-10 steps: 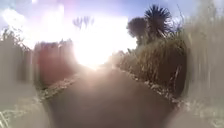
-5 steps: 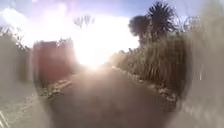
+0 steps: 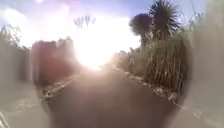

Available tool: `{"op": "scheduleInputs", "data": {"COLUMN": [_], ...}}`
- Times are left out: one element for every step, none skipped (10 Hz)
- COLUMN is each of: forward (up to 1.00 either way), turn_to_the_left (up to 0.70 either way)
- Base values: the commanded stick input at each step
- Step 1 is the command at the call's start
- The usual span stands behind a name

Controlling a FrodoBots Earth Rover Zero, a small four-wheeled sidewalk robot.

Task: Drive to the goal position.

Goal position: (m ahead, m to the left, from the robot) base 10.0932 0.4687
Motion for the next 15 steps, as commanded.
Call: {"op": "scheduleInputs", "data": {"forward": [0.70,0.70,0.70,0.70,0.70,0.70,0.70,0.70,0.70,0.70,0.70,0.70,0.70,0.70,0.70], "turn_to_the_left": [-0.35,0.00,0.00,0.00,0.00,0.00,0.00,0.00,0.00,0.00,0.00,0.00,0.00,0.00,0.00]}}
